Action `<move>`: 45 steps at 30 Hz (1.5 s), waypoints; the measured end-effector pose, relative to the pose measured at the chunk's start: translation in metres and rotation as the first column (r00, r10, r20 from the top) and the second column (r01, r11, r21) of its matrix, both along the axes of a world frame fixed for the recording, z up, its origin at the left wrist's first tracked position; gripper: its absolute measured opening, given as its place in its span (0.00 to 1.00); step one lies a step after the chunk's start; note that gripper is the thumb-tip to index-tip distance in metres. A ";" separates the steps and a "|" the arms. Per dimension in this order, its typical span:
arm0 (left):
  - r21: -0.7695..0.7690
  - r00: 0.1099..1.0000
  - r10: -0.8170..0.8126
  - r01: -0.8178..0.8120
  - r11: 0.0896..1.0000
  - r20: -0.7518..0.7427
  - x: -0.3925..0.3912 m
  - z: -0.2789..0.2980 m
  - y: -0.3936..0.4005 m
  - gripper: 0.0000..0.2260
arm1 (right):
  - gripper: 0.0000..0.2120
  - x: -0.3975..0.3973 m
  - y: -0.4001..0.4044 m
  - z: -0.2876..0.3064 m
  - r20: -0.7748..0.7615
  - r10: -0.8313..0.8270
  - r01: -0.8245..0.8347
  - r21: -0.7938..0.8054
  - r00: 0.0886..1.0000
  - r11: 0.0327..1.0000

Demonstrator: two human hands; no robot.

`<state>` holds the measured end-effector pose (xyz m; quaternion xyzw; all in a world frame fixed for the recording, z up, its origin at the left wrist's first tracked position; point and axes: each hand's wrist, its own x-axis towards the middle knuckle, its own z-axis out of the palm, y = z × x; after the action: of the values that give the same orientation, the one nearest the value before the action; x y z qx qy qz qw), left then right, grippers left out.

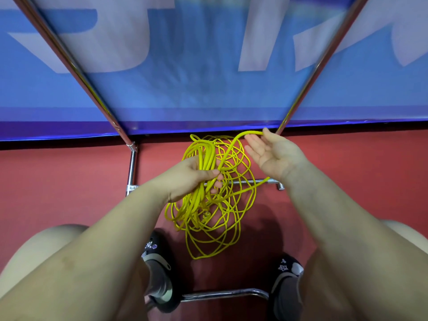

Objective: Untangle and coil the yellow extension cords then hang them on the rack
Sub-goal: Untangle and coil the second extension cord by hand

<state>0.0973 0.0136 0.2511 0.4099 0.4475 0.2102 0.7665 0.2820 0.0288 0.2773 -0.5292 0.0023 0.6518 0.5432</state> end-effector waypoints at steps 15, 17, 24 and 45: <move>-0.172 0.874 0.447 -0.418 0.892 0.190 0.000 0.010 0.014 0.10 | 0.10 -0.036 -0.032 -0.028 0.792 0.510 -0.750 -0.103 0.336 0.654; -0.153 0.877 0.442 -0.418 0.895 0.187 0.000 0.009 0.014 0.09 | 0.07 -0.038 -0.032 -0.030 0.801 0.486 -0.762 -0.058 0.350 0.645; -0.110 0.868 0.476 -0.463 0.879 0.145 0.003 0.009 0.016 0.09 | 0.09 -0.032 -0.027 -0.035 0.895 0.409 -0.829 -0.086 0.180 0.552; 0.031 0.852 0.523 -0.523 0.852 0.014 -0.020 0.012 0.031 0.03 | 0.07 -0.003 -0.020 -0.005 0.781 0.494 -0.808 0.022 0.381 0.589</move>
<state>0.0777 0.0444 0.2634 0.2853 0.5366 0.4192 0.6745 0.2787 0.0086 0.2727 -0.5646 -0.5534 0.5428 0.2834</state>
